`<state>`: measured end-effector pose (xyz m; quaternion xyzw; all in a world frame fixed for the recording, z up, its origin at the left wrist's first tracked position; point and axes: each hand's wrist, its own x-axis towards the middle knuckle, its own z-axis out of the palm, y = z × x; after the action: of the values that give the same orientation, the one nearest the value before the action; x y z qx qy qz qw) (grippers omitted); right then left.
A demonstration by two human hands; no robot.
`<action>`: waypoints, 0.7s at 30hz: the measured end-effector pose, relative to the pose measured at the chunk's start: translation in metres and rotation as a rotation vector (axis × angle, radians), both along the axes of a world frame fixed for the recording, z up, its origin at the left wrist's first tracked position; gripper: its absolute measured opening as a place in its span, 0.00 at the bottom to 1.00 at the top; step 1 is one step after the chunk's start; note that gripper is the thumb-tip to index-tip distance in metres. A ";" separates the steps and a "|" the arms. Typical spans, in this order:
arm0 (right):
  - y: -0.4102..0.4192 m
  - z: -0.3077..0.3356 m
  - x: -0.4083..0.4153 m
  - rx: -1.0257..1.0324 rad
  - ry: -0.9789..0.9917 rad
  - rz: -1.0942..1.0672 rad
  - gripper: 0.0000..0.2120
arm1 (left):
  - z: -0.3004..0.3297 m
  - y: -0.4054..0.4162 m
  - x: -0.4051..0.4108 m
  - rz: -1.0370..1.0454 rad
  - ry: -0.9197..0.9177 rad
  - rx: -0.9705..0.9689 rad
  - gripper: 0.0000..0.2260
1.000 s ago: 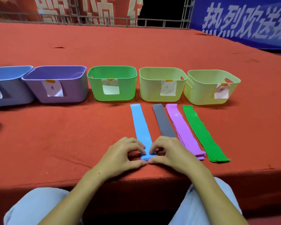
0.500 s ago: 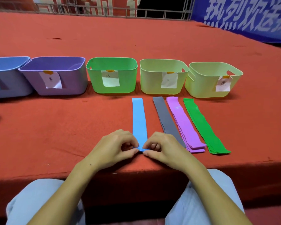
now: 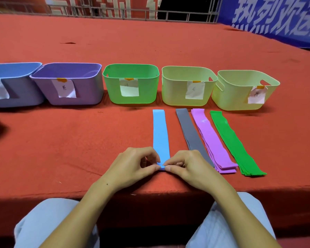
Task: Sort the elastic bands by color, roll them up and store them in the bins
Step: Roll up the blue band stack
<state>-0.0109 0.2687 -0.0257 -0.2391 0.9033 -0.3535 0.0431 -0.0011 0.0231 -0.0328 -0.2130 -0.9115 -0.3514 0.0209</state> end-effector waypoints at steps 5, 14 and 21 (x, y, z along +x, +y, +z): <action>0.000 -0.002 0.001 -0.003 0.023 -0.047 0.06 | -0.002 0.005 -0.001 0.098 -0.003 -0.076 0.05; -0.001 -0.002 0.002 0.151 0.196 -0.009 0.06 | -0.002 0.015 0.003 0.216 -0.030 -0.149 0.04; -0.008 0.001 0.004 0.309 0.224 -0.028 0.11 | -0.002 0.019 0.004 0.245 -0.056 -0.162 0.04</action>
<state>-0.0064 0.2607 -0.0250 -0.2548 0.9492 -0.1826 -0.0264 0.0030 0.0421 -0.0350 -0.0913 -0.9562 -0.2774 0.0208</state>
